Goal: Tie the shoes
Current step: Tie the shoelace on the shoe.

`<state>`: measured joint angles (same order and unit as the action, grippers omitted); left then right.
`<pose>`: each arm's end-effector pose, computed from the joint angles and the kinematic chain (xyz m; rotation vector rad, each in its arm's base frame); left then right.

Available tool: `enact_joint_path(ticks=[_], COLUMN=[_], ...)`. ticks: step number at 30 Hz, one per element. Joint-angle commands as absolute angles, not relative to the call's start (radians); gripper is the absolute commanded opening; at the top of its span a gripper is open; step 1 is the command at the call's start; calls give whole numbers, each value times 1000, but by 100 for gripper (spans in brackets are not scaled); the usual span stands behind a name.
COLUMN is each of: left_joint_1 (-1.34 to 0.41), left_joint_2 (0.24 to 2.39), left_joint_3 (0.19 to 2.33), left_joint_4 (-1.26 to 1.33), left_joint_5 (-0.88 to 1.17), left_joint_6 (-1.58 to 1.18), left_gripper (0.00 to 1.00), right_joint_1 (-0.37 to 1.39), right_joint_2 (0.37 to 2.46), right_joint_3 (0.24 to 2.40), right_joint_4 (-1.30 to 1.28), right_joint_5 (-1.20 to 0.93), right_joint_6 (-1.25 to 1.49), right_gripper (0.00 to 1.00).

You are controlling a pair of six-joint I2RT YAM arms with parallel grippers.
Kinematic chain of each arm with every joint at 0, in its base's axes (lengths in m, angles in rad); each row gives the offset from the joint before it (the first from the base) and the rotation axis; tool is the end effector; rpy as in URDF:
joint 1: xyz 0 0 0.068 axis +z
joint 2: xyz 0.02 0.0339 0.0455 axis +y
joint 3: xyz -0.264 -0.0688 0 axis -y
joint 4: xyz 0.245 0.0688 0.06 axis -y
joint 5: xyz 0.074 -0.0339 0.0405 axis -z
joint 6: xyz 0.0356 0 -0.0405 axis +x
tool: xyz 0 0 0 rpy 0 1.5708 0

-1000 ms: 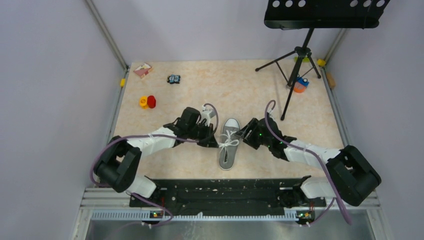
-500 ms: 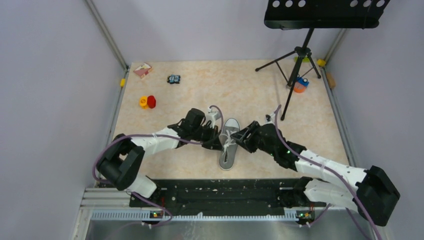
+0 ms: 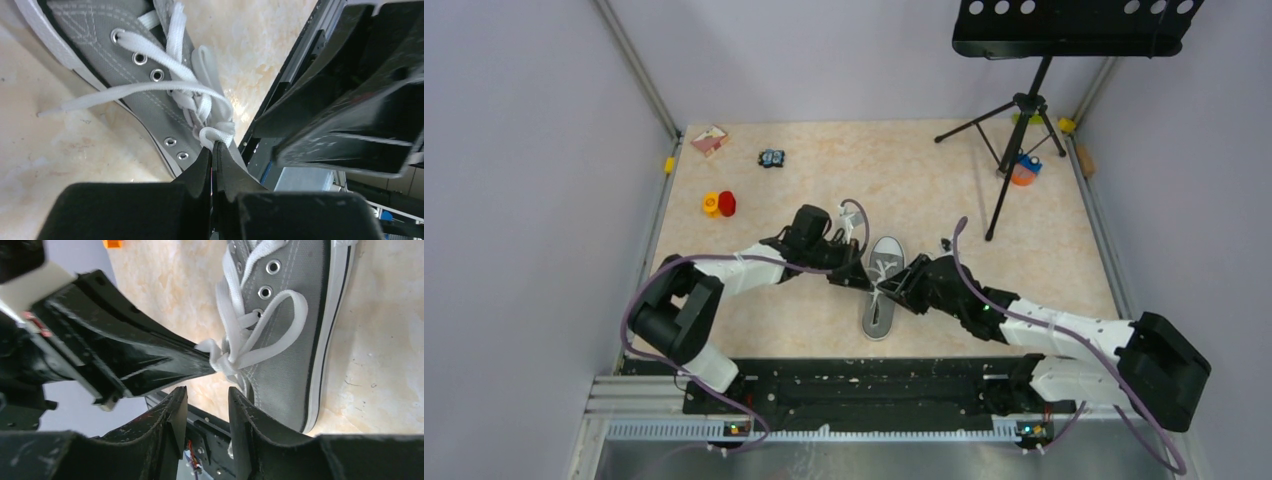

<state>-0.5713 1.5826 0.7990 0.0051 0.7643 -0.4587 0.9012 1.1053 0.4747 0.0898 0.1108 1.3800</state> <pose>0.2475 -0.1883 0.1770 0.5536 2.4428 -1.3729 0.1449 0.1767 0.1971 0.6335 2.2821 1.1629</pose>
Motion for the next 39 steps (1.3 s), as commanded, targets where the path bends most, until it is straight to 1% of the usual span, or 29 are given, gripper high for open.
enact_joint_path(ticks=[1, 14, 23, 25, 30, 37, 38, 39], left_joint_1=[-552, -546, -545, -545, -545, -546, -546, -546], left_joint_2=[1590, 1597, 1584, 1582, 1574, 1568, 1566, 1564], left_joint_3=[878, 883, 882, 878, 858, 849, 848, 847], left_joint_4=[5, -23, -33, -32, -17, -11, -10, -10], left_joint_5=[811, 841, 837, 837, 840, 842, 841, 840], left_joint_6=[-458, -455, -446, -446, -452, -454, -454, -454], left_gripper=[0, 0, 0, 0, 0, 0, 0, 0], right_joint_1=[928, 940, 949, 948, 948, 947, 948, 947], right_joint_2=[1149, 1211, 1270, 1276, 1280, 1307, 1311, 1311], right_joint_3=[476, 515, 532, 532, 532, 535, 537, 537], right_joint_4=[152, 163, 223, 225, 222, 225, 224, 225], right_joint_5=[109, 83, 74, 83, 108, 119, 121, 121], right_joint_6=[1360, 1340, 1368, 1368, 1369, 1371, 1370, 1369], right_gripper=[37, 37, 37, 36, 30, 29, 27, 22])
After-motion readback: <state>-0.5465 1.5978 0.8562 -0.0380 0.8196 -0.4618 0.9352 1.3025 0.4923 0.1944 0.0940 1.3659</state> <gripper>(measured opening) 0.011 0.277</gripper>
